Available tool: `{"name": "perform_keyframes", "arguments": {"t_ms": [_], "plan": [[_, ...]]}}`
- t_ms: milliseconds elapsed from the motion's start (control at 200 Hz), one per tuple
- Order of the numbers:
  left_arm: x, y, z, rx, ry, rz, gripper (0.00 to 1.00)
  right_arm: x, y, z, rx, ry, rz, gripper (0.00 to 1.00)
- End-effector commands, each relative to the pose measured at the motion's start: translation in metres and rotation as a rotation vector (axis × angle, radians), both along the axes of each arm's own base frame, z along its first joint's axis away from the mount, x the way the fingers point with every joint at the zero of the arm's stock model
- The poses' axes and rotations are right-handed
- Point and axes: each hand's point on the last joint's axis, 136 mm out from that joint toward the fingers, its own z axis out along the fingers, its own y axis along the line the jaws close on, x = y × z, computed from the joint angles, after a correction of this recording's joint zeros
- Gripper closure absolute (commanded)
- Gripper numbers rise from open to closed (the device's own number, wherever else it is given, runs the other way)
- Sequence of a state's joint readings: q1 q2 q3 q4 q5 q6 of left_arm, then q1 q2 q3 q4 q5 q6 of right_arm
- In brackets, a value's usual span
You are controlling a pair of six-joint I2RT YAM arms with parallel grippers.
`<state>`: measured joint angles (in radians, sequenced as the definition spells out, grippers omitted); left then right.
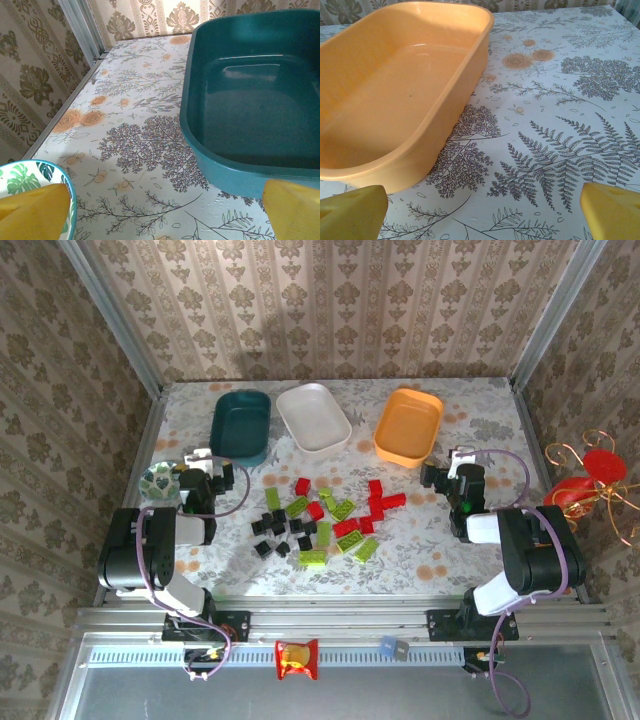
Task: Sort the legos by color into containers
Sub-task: Pick up the lego from the center of the table.
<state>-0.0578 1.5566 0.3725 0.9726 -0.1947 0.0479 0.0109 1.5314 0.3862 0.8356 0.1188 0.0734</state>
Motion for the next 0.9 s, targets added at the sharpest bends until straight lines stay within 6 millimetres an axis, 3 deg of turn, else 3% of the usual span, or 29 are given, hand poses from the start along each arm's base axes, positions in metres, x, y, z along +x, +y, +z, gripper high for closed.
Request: {"name": "perform_keyframes", "arguments": {"t_ms": [0, 620, 895], "plan": [[0.000, -0.002, -0.003, 0.015, 0.010, -0.016, 0.00, 0.007, 0.001, 0.014, -0.018, -0.046, 0.010, 0.00], [0.000, 0.000, -0.004, 0.000, 0.016, -0.014, 0.00, 0.007, 0.001, 0.014, -0.018, -0.043, 0.010, 0.00], [-0.019, 0.000, 0.037, 0.158, -0.083, 0.145, 0.00, 0.009, -0.011, 0.040, -0.032, 0.081, -0.100, 0.00]]}}
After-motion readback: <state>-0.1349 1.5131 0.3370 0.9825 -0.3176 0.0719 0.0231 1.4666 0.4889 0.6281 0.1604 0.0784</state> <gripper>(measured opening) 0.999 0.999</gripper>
